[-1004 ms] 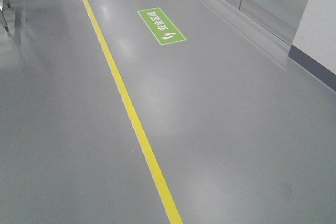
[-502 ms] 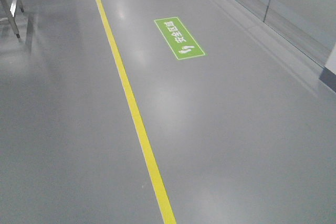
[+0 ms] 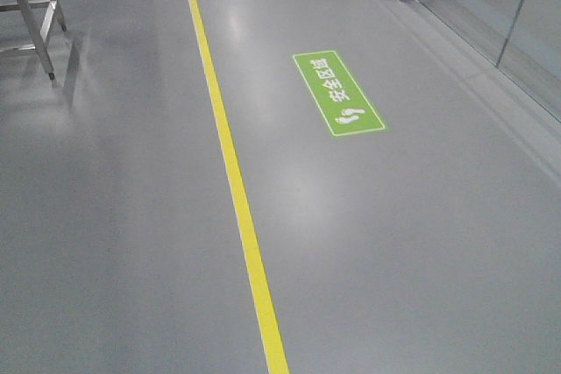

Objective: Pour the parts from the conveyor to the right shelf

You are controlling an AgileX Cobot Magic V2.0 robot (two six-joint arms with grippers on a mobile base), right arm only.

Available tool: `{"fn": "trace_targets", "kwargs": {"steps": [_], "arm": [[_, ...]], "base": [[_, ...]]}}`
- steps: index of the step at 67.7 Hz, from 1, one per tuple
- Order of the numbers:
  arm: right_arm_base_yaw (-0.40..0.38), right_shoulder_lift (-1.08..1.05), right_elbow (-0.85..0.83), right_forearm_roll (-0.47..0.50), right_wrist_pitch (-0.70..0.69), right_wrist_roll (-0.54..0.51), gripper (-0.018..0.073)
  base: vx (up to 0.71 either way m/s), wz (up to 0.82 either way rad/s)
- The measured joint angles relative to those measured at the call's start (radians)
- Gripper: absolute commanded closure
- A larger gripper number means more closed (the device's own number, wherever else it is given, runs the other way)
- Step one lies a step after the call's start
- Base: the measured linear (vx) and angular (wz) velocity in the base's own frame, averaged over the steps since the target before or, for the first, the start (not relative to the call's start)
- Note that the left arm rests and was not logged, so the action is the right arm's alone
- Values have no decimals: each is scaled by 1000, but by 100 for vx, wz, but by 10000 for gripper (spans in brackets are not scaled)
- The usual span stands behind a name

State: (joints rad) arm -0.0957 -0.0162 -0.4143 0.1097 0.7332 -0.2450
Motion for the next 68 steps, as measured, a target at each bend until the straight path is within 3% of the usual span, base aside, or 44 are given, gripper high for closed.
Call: {"fn": "trace_targets", "kwargs": {"steps": [68], "arm": [[0, 0, 0, -1, 0, 0, 565]], "base": [[70, 12]]}}
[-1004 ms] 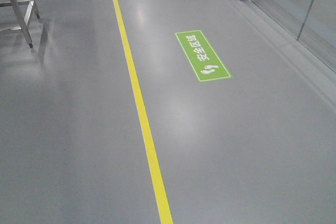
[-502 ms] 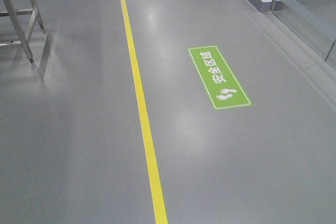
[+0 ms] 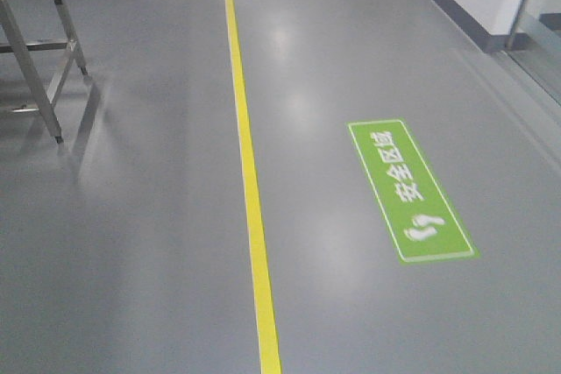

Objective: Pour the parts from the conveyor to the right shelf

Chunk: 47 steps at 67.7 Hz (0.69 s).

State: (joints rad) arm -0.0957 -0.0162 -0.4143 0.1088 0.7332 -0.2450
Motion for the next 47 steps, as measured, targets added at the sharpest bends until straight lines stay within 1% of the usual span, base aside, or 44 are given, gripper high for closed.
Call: {"fn": "trace_targets", "kwargs": {"steps": [22, 47], "arm": [[0, 0, 0, 0, 0, 0, 565], [0, 0, 0, 0, 0, 0, 565]], "base": [[79, 16], [84, 2]]}}
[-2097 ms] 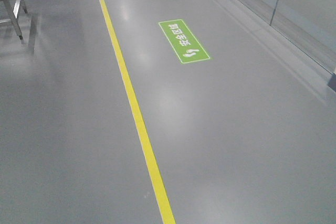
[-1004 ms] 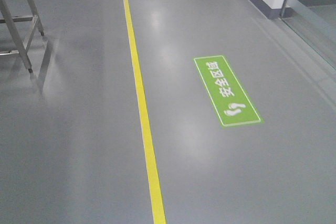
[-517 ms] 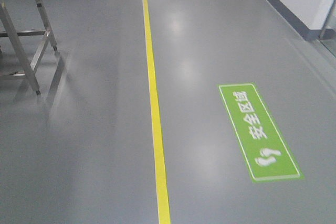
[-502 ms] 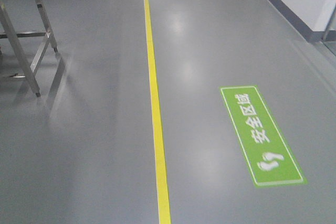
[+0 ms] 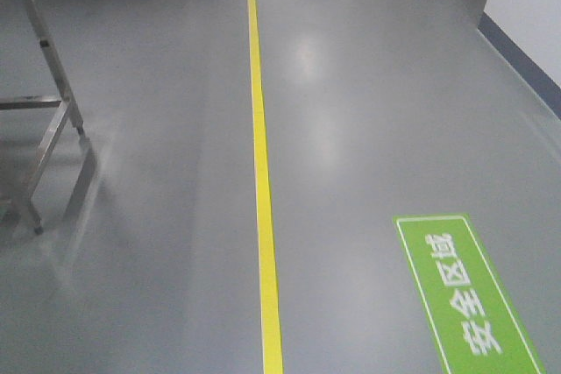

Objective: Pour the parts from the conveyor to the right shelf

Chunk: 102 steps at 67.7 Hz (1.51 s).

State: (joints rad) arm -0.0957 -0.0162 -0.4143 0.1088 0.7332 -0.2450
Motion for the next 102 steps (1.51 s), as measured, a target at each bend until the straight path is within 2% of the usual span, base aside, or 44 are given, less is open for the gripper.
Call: {"fn": "trace_targets", "kwargs": {"steps": [102], "arm": [[0, 0, 0, 0, 0, 0, 565]], "base": [[82, 4]]}}
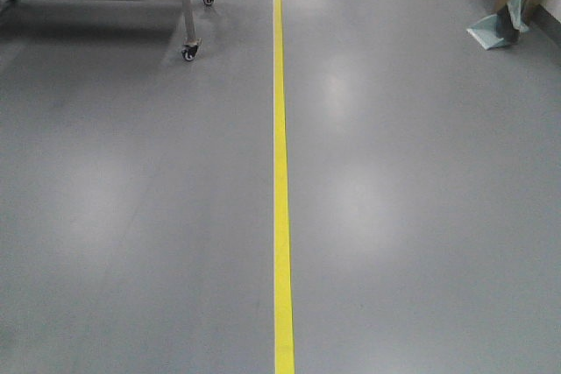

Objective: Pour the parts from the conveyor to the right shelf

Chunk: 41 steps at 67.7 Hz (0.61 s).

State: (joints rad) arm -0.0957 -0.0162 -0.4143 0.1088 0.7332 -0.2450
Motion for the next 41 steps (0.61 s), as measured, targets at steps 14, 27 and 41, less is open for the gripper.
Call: {"fn": "trace_targets", "kwargs": {"steps": [14, 27, 41], "arm": [[0, 0, 0, 0, 0, 0, 565], [0, 0, 0, 0, 0, 0, 565], [0, 0, 0, 0, 0, 0, 565]], "base": [[82, 13], [78, 30], [75, 39]]}}
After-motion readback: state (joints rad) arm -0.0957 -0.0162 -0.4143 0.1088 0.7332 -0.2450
